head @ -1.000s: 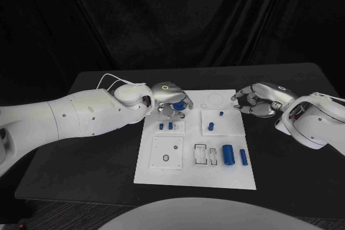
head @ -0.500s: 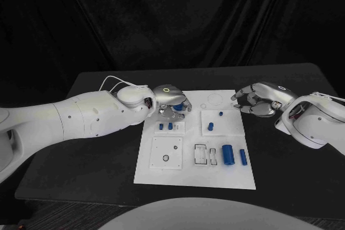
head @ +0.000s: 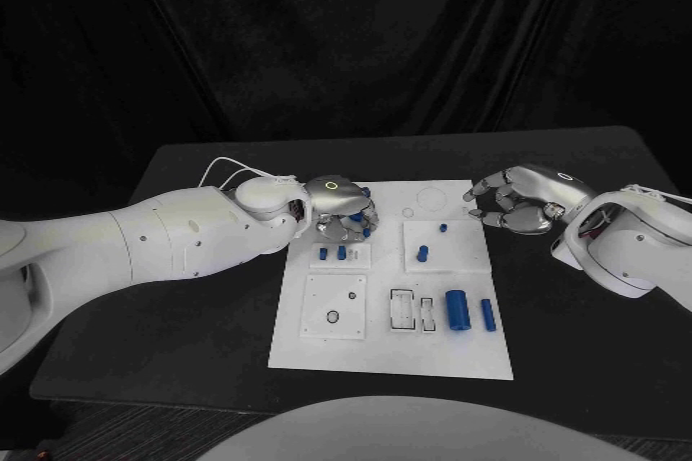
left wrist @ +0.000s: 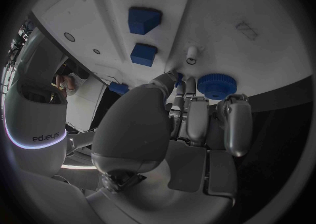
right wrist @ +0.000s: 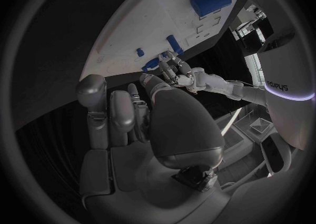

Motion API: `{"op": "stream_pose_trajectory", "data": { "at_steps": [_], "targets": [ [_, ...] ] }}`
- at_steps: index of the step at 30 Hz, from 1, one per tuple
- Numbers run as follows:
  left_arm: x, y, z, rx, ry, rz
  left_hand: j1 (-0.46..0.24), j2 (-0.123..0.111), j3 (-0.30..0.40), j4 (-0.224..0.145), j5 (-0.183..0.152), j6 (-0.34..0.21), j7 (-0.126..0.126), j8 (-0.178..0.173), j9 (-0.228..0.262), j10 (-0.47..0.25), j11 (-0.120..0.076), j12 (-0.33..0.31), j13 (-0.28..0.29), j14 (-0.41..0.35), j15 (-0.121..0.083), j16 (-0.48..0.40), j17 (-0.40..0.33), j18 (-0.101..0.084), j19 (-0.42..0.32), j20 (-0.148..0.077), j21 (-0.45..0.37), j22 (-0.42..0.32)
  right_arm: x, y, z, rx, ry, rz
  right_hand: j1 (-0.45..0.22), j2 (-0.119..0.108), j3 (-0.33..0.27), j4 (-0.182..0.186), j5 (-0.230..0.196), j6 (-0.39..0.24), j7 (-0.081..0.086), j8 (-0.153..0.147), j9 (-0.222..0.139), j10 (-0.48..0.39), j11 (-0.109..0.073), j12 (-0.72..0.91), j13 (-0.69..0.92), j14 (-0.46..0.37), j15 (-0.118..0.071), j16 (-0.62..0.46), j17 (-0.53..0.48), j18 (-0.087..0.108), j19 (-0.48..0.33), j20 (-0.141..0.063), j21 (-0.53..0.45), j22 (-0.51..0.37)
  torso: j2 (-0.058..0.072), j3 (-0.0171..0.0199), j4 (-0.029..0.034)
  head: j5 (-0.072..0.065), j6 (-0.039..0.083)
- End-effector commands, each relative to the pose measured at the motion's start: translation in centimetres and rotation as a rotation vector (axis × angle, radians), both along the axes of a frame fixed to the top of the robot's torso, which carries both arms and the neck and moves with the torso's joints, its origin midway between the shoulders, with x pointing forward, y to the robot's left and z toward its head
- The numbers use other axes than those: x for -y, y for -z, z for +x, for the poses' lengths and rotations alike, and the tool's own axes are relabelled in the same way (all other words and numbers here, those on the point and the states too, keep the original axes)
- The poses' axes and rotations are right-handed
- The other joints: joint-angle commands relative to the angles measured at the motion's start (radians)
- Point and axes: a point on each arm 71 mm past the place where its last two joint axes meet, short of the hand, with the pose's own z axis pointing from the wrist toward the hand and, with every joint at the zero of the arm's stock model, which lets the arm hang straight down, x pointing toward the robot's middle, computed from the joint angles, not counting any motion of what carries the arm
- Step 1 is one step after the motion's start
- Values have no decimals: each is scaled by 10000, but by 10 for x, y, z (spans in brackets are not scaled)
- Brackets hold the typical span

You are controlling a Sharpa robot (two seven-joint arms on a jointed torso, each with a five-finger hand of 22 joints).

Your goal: Assemble the parts on the task board

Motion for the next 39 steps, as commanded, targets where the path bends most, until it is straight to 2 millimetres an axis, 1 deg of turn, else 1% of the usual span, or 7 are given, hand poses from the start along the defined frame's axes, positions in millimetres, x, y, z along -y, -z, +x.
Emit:
{"op": "stream_pose_trajectory", "data": {
  "at_steps": [1, 2, 5, 8, 17, 27, 39],
  "targets": [
    [0, 2, -1, 28, 150, -73, 117, 109, 128, -54, 65, 238, -20, 110, -45, 267, -44, 58, -21, -14, -46, -4, -19, 10, 53, -55, 46, 2027, 0, 1, 0, 23, -5, 72, 9, 1, 42, 3, 37, 51, -4, -32, -9, -35, -13, -20, 461, 255, 8, -29, -6, 124, 13, 9, -25, 799, 6, -8, -3, 7, -2],
    [0, 1, -2, 88, 199, -138, 279, 210, 227, -180, 92, 482, -35, 189, -64, 589, -114, 195, 10, 33, -82, 27, 16, -21, 149, -66, 165, 2069, 0, 1, 0, 13, 0, 81, 9, 1, 42, 3, 37, 51, -4, -32, -9, -35, -13, -20, 461, 255, 8, -29, -6, 124, 13, 9, -25, 799, 5, -9, 4, 1, -2],
    [1, 1, -3, 220, 367, -300, 440, 284, 298, -364, 98, 817, -104, 257, -138, 1119, -245, 387, 44, 160, -171, 77, 77, -111, 417, -97, 508, 2190, 0, 1, 0, -6, 9, 96, 16, 8, 66, -8, 49, 62, -3, -29, -10, -39, -10, -23, 455, 253, 10, -36, -13, 124, 13, 9, -32, 800, 4, -8, 8, -3, -2],
    [3, 1, -5, 313, 515, -422, 466, 304, 320, -444, 207, 1203, -98, 367, -165, 1474, -282, 357, -23, 251, -195, 84, 84, -174, 598, -119, 741, 2271, 0, 1, -1, -18, 11, 104, 19, 10, 79, -14, 53, 74, -3, -24, -9, -40, -8, -25, 453, 253, 11, -35, -12, 124, 14, 9, -35, 801, 2, -6, 7, 9, -2],
    [4, 0, -8, 613, 839, -762, 415, 251, 441, -574, 622, 1729, -92, 370, -346, 2225, -293, -182, -428, 341, -279, -32, -84, -203, 689, -189, 854, 2309, 1, 2, -1, -45, 28, 131, 23, 12, 98, -24, 58, 92, -3, -18, -9, -38, -5, -23, 456, 252, 13, -38, -15, 126, 11, 10, -52, 799, -5, -8, -1, -16, -2],
    [-8, -3, -13, 817, 758, -980, 253, 172, 469, -601, 710, 1896, -57, 295, -470, 2547, -261, -658, -716, 256, -330, -298, -474, -184, 646, -279, 791, 2286, 2, 2, 0, -68, 76, 116, 29, 9, 110, -34, 60, 101, -3, -15, -9, -48, -4, -33, 442, 250, 14, -46, -25, 125, 13, 10, -47, 801, -15, -4, -22, -46, -2],
    [-34, -22, -15, 729, 269, -710, -43, 243, 453, -473, 637, 1703, -127, -8, -701, 2618, -259, -1605, -1280, 299, -374, -447, -600, -172, 605, -380, 715, 2264, 4, 3, 0, -165, 159, 53, 45, -8, 133, -62, 56, 110, -2, -14, -12, -50, -4, -34, 439, 249, 15, -49, -28, 127, 9, 11, -70, 799, -31, 17, 23, -55, -2]
  ]
}}
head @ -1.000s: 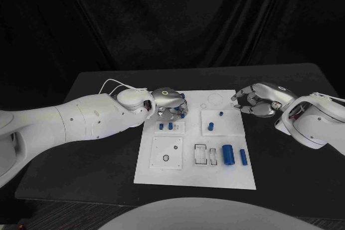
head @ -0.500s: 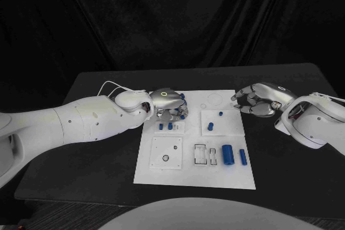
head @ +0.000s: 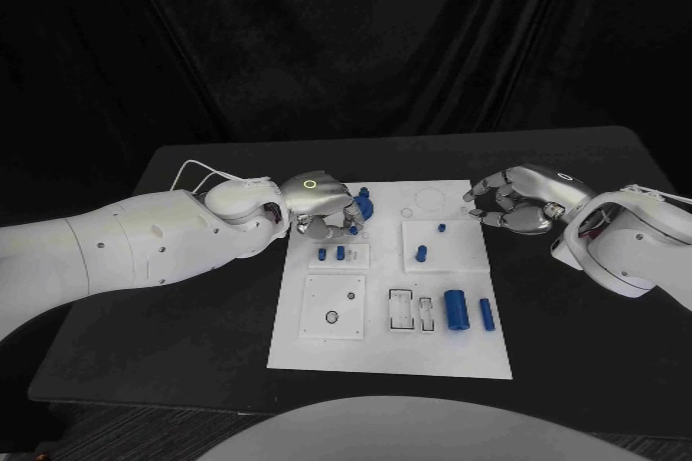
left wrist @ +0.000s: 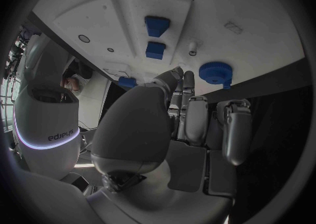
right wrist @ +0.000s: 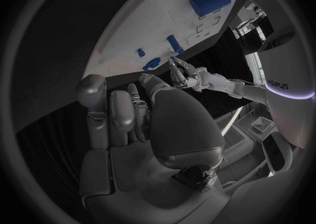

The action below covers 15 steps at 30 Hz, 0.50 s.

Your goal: Assemble the parts on the task board

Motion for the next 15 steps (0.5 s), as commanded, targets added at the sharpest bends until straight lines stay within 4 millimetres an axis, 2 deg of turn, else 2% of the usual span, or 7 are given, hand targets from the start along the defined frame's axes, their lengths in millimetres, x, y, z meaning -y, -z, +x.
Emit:
{"op": "stream_pose_trajectory", "data": {
  "at_steps": [1, 6, 15],
  "targets": [
    [-5, -6, 1, -61, -153, 116, -104, 26, 27, 99, 4, 31, 130, -84, -51, 27, 21, -149, -83, -31, -51, -78, -36, -15, 325, -58, -47, 2267, 1, 1, 0, -69, 53, -24, 44, -8, 79, -7, 56, 40, 0, -14, -14, -50, -4, -35, 439, 249, 15, -49, -12, 127, 9, 11, -51, 792, -8, 11, 25, 4, -2],
    [-16, -10, 1, -141, -399, 266, -152, 63, 50, 139, 10, -56, 123, -151, -126, -20, 35, -369, -200, -40, -46, -98, -46, -7, 302, -58, -81, 2257, 1, 1, 0, -70, 76, -31, 44, -8, 79, -7, 56, 40, 0, -14, -14, -50, -4, -35, 439, 249, 15, -49, -12, 127, 9, 11, -51, 792, -16, 26, 33, -3, -2],
    [-28, -9, 3, -414, -747, 585, -171, 86, 63, 158, 21, -79, 137, -161, -162, -50, 48, -490, -262, -86, -33, -152, -129, 9, 254, -51, -147, 2235, 2, 3, 0, -123, 91, -57, 47, -12, 86, -13, 55, 40, 0, -15, -15, -50, -5, -35, 438, 248, 15, -50, -14, 126, 11, 11, -45, 795, 17, 15, 47, 92, -2]
  ]
}}
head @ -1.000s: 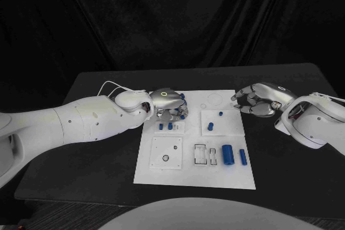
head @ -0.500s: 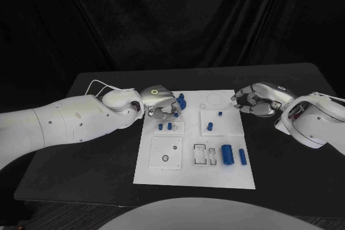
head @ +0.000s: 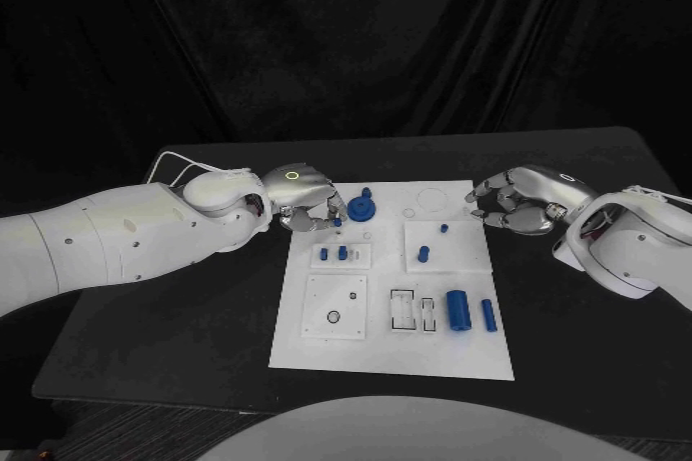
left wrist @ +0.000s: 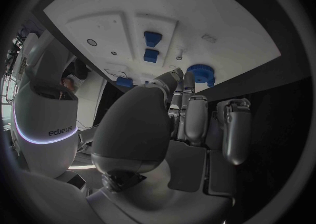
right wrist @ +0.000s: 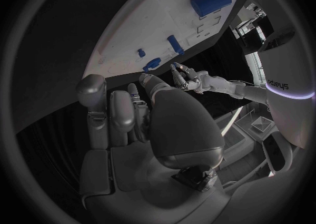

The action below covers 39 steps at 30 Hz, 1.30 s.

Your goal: Assemble the parts on the task board

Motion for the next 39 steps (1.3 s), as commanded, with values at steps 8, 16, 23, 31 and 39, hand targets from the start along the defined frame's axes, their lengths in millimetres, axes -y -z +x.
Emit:
{"op": "stream_pose_trajectory", "data": {
  "at_steps": [8, 16, 23, 31, 39],
  "targets": [
    [-2, 5, 4, -626, -303, 552, -138, 17, -2, 66, -12, -73, 51, -4, -54, -54, 64, -189, -73, -92, 22, -108, -70, 20, 210, -37, -104, 2217, 2, 3, 0, -83, 80, -49, 63, -18, 82, -8, 55, 42, -1, -17, -20, -56, -8, -52, 429, 245, 14, -61, -27, 128, 8, 11, -38, 796, 32, -39, 13, 42, -1],
    [0, 7, 6, -662, -428, 623, -148, 3, -11, 64, -30, -121, 81, -16, -79, -39, 88, -226, -91, -110, 34, -122, -90, 19, 210, -30, -103, 2219, 2, 3, 0, -90, 99, -54, 73, -22, 98, -22, 57, 43, -1, -19, -22, -53, -8, -47, 435, 245, 13, -58, -22, 128, 9, 11, -40, 797, 30, -36, -13, 16, -1],
    [4, 8, 6, -636, -354, 579, -142, 3, -8, 57, -28, -137, 86, -19, -87, -35, 90, -238, -96, -112, 39, -121, -87, 21, 204, -27, -110, 2216, 2, 3, 0, -79, 98, -47, 88, -30, 123, -46, 62, 37, -1, -26, -28, -60, -10, -55, 425, 244, 11, -61, -25, 127, 10, 11, -41, 800, 42, -59, -35, 38, -1],
    [9, 10, 6, -633, -242, 532, -138, 4, -7, 54, -26, -141, 89, -17, -90, -30, 91, -241, -97, -120, 40, -131, -105, 22, 201, -25, -114, 2215, 3, 4, 0, -84, 122, -52, 96, -33, 139, -60, 65, 32, 0, -31, -31, -60, -11, -55, 424, 242, 10, -68, -34, 128, 10, 10, -44, 801, 29, -31, -40, 27, -1],
    [10, 11, 5, -721, -201, 573, -146, -1, -12, 54, -27, -141, 97, -12, -95, -20, 96, -247, -99, -157, 44, -177, -186, 35, 162, -23, -167, 2197, 3, 4, 0, -89, 125, -53, 96, -33, 139, -60, 65, 32, 0, -31, -31, -60, -11, -55, 424, 242, 10, -68, -34, 128, 10, 10, -44, 801, 27, -38, -41, 40, -1]
  ]
}}
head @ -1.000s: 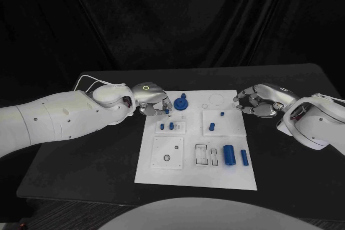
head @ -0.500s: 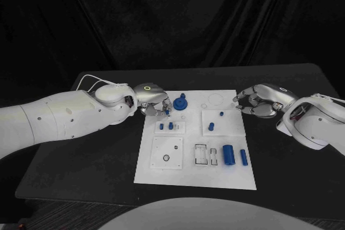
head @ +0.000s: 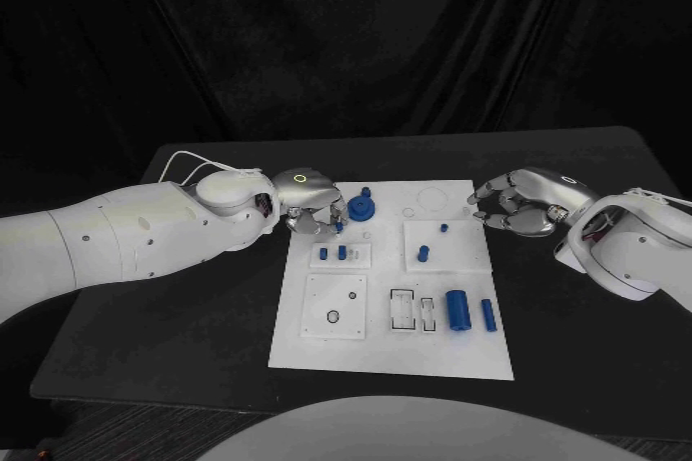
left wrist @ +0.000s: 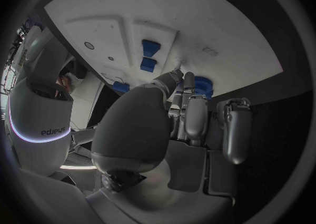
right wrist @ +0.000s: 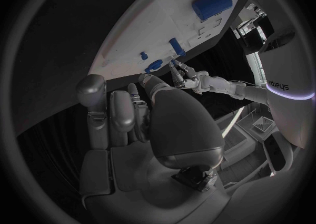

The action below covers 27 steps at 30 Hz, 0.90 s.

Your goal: Assemble the parts on the task board

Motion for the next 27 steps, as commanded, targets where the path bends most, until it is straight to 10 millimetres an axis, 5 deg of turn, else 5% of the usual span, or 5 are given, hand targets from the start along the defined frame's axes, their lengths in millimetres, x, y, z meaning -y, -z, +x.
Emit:
{"op": "stream_pose_trajectory", "data": {
  "at_steps": [1, 27],
  "targets": [
    [2, 1, -2, -124, 94, 30, -43, 2, -8, 58, -25, -28, -10, 24, 23, 17, 60, -55, -13, -48, 6, -50, -18, 35, 162, -24, -50, 2197, 0, 1, 0, -35, 65, -24, 96, -33, 59, 21, 65, 32, 0, -31, -12, -60, -11, -55, 424, 242, 10, -69, -16, 128, 10, 10, -45, 805, -4, -6, 0, 15, -1],
    [1, 4, -4, -322, 57, 139, -21, -2, -8, 19, -6, 26, -9, 67, 15, 27, 67, -114, -34, -137, 24, -137, -152, 57, 90, -8, -143, 2166, 1, 3, 0, -130, 102, -69, 106, -37, 93, -3, 73, 20, 4, -43, -21, -71, -11, -67, 407, 237, 10, -88, -39, 134, 3, 9, -83, 800, -7, -2, 14, 31, -1]
  ]
}}
